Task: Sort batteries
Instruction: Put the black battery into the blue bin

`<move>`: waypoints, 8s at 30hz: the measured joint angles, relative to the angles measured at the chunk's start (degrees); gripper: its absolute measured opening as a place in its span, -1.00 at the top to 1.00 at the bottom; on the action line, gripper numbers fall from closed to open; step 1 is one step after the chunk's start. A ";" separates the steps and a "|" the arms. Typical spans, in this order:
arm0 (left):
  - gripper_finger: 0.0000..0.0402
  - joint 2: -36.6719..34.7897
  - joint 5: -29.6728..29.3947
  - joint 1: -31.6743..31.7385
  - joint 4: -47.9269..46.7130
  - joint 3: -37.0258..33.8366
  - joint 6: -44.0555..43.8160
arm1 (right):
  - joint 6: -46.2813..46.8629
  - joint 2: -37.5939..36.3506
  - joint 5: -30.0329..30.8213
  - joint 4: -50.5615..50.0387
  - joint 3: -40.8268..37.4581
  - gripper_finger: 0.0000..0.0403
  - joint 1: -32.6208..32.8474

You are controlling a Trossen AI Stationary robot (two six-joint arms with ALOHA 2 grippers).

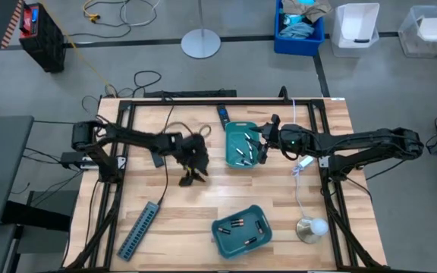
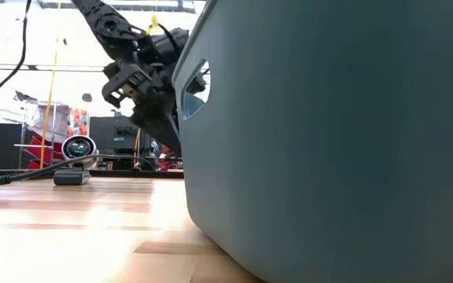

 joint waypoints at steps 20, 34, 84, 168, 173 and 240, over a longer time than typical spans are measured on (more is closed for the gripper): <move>-0.05 12.34 -10.77 -15.62 22.45 2.03 -8.25 | 0.46 0.02 0.02 0.35 0.00 -0.10 0.84; -0.05 16.50 -15.86 -21.31 22.62 6.41 -7.92 | 0.85 0.01 0.00 1.41 0.00 -0.10 1.90; 0.15 21.02 -23.07 -22.30 29.29 6.82 -13.22 | 0.90 0.00 0.02 1.07 0.00 -0.10 2.27; 1.00 8.40 -7.77 18.95 83.35 -25.47 -13.65 | 2.61 30.13 -0.72 -66.07 32.04 -0.12 20.05; 1.00 3.44 -6.19 21.51 75.32 -25.62 -19.31 | 4.31 27.30 -2.98 -66.01 32.04 -0.12 22.80; 0.42 16.22 27.41 -5.48 20.21 0.23 10.97 | 29.70 30.25 -6.98 -54.07 34.51 0.12 25.00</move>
